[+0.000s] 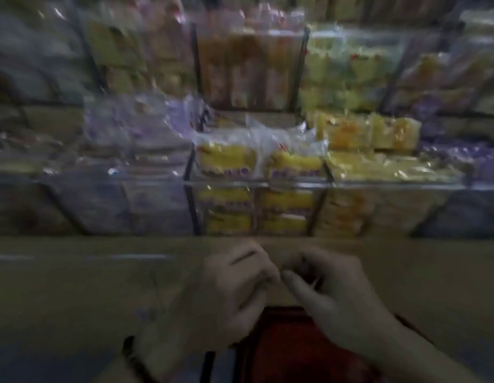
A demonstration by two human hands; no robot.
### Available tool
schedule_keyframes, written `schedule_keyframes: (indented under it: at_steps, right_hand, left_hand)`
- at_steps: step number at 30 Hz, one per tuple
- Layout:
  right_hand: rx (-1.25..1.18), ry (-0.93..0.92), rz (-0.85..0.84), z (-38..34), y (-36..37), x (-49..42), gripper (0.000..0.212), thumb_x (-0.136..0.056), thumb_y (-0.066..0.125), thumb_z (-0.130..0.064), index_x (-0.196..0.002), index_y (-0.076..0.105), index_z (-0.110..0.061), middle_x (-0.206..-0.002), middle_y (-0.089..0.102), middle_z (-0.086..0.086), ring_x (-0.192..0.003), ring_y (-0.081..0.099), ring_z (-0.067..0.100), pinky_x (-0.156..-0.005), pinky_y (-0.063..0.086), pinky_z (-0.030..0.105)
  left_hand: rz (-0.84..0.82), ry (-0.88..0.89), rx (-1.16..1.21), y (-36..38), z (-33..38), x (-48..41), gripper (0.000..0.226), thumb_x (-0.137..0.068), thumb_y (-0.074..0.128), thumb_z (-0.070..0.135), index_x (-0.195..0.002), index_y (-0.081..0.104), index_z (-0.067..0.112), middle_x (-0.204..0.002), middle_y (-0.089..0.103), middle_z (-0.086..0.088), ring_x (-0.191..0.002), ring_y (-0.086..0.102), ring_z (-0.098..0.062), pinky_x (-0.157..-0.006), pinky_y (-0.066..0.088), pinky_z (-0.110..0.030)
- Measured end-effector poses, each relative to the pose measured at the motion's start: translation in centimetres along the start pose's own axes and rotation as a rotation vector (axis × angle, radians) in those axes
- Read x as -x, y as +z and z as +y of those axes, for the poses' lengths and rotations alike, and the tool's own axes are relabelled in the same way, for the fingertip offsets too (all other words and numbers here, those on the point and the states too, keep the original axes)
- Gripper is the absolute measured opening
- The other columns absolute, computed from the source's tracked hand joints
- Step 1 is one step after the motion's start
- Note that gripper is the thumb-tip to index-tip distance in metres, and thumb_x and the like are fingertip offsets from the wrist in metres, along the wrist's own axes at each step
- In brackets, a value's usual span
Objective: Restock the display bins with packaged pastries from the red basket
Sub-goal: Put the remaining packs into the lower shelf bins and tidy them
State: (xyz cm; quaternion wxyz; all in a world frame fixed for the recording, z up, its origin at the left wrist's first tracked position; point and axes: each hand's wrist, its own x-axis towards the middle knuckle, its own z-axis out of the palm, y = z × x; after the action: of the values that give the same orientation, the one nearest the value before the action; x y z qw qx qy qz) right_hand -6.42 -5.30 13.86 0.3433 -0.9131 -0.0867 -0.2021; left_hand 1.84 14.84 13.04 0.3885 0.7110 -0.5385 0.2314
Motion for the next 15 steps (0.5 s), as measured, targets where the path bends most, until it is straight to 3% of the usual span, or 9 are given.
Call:
schedule_keyframes:
  at_steps: [2, 4, 6, 8, 9, 11, 13, 15]
  right_hand:
    - [0.053, 0.187, -0.107, 3.7, 0.6, 2.0, 0.020, -0.098, 0.065, -0.034, -0.083, 0.069, -0.020, -0.071, 0.065, 0.001, -0.064, 0.062, 0.018, -0.058, 0.052, 0.042]
    - [0.104, 0.395, -0.255, 8.3, 1.3, 4.1, 0.020, -0.097, 0.065, -0.039, -0.082, 0.071, -0.028, -0.076, 0.070, -0.005, -0.070, 0.067, 0.011, -0.059, 0.054, 0.033]
    - [0.126, 0.586, -0.383, 13.1, 2.7, 6.4, 0.025, -0.090, 0.062, -0.047, -0.080, 0.071, -0.026, -0.083, 0.074, -0.005, -0.079, 0.070, 0.014, -0.069, 0.058, 0.037]
    - [0.199, 0.697, -0.561, 18.8, 4.7, 9.2, 0.034, -0.085, 0.056, -0.051, -0.080, 0.070, -0.020, -0.092, 0.077, 0.002, -0.087, 0.073, 0.021, -0.078, 0.059, 0.037]
    - [0.215, 0.766, -0.641, 21.4, 5.7, 10.5, 0.031, -0.090, 0.060, -0.047, -0.080, 0.071, -0.019, -0.094, 0.078, 0.006, -0.089, 0.074, 0.024, -0.076, 0.058, 0.033]
    - [0.200, 0.916, -0.723, 26.6, 7.8, 13.3, 0.030, -0.094, 0.067, -0.040, -0.082, 0.076, -0.014, -0.092, 0.079, 0.010, -0.088, 0.076, 0.024, -0.067, 0.053, 0.029]
    - [0.205, 0.989, -0.713, 29.8, 9.6, 15.4, 0.042, -0.090, 0.067, -0.049, -0.101, 0.080, -0.011, -0.103, 0.079, 0.010, -0.095, 0.075, 0.022, -0.070, 0.054, 0.029]
    - [0.155, 1.051, -0.707, 33.2, 11.6, 17.8, 0.055, -0.091, 0.059, -0.055, -0.121, 0.076, -0.013, -0.119, 0.076, 0.008, -0.111, 0.070, 0.018, -0.082, 0.054, 0.022]
  left_hand:
    - [-0.225, -0.139, 0.092, 5.2, -0.8, 1.9, 0.020, -0.087, 0.071, 0.002, -0.096, 0.070, 0.019, -0.100, 0.059, 0.008, -0.087, 0.059, -0.008, -0.073, 0.050, -0.027]
    - [-0.465, -0.261, 0.134, 9.6, -1.9, 3.5, 0.015, -0.096, 0.068, 0.016, -0.106, 0.068, 0.028, -0.105, 0.060, 0.012, -0.093, 0.059, -0.005, -0.079, 0.050, -0.025]
    - [-0.693, -0.344, 0.114, 12.9, -2.7, 5.0, 0.013, -0.102, 0.062, 0.032, -0.112, 0.064, 0.039, -0.111, 0.060, 0.018, -0.100, 0.058, -0.002, -0.086, 0.052, -0.027]
    - [-0.891, -0.446, 0.109, 15.1, -3.4, 6.0, 0.016, -0.105, 0.058, 0.038, -0.119, 0.063, 0.041, -0.117, 0.058, 0.019, -0.101, 0.055, -0.001, -0.085, 0.047, -0.017]
    - [-0.980, -0.496, 0.113, 15.9, -3.9, 6.4, 0.018, -0.105, 0.057, 0.039, -0.123, 0.063, 0.039, -0.119, 0.059, 0.017, -0.099, 0.054, -0.001, -0.082, 0.044, -0.012]
    - [-1.159, -0.576, 0.106, 17.3, -5.0, 6.8, 0.023, -0.106, 0.055, 0.042, -0.128, 0.061, 0.037, -0.122, 0.062, 0.013, -0.097, 0.054, -0.003, -0.079, 0.045, -0.017]
    - [-1.294, -0.625, 0.074, 18.3, -5.7, 6.8, 0.028, -0.106, 0.053, 0.047, -0.132, 0.058, 0.038, -0.126, 0.062, 0.011, -0.099, 0.056, -0.007, -0.082, 0.048, -0.023]
    - [-1.395, -0.665, 0.044, 19.2, -6.0, 6.8, 0.036, -0.105, 0.053, 0.050, -0.138, 0.054, 0.037, -0.131, 0.060, 0.011, -0.102, 0.054, -0.008, -0.079, 0.045, -0.020]
